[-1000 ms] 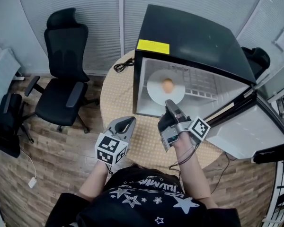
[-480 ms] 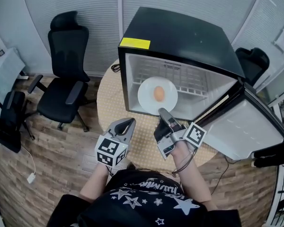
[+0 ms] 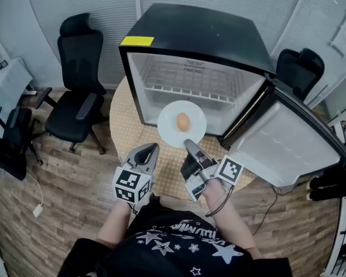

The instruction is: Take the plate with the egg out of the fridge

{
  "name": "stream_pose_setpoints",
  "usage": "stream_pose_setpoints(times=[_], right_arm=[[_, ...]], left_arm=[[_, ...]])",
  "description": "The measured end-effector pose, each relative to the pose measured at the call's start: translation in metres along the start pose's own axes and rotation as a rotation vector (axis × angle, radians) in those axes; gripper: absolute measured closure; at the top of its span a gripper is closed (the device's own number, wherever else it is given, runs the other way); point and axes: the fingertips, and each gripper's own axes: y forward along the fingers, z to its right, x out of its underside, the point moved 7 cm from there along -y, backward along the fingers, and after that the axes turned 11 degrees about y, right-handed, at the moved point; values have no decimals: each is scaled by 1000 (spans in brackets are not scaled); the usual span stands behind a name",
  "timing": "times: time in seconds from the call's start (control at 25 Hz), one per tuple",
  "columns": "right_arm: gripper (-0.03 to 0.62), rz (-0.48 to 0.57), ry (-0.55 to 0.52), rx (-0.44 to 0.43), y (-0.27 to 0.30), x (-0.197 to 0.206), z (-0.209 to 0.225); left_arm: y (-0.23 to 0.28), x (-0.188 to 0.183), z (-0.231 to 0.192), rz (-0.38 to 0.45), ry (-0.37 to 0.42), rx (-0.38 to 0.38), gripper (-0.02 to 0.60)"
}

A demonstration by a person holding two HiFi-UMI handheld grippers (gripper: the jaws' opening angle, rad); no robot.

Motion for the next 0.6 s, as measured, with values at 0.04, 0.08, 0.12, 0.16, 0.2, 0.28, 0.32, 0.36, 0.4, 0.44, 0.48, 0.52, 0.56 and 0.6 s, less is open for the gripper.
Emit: stream_pose_setpoints(times=[0.04,0.08,0.12,0.16,0.2,0.28,0.32,0.36,0.4,0.44,0.48,0.52,0.56,0.6], right_arm=[[553,-4,-5,3,-9,1,0],[553,-6,-8,7,-19,1,1],[553,-6,-10,10,-28,1,1],[553,-3,-8,12,-38,1,1],[553,1,-5,16,-48,1,2],[553,11,-2,28,-71,-1,5],[553,16,1,31,-83,-3,7],[553,22,9,31,-95,-4,10],[553,28,21,31,-107,-5,13],[553,35,34,32,-119,-7,15],[553,41,44,33,-130,-8,18],[553,43,51,33,-141,-9,20],[553,43,55,32,-152,-10,22],[553,39,59,33,-163,-10,24]], left_arm=[[0,-1,9,7,0,3,574],[0,-2,18,18,-2,8,574],[0,-3,26,29,-4,12,574],[0,-4,34,38,-2,11,574],[-1,-6,41,44,2,7,574],[-2,-8,57,41,17,-4,574],[-3,-9,66,33,24,-5,574],[-4,-9,75,24,33,-2,574],[-6,-9,85,14,42,3,574],[-7,-9,96,6,48,8,574],[-9,-9,107,0,51,12,574],[-11,-9,117,-3,49,14,574],[-13,-9,127,-4,43,14,574],[-16,-8,136,-5,34,12,574]])
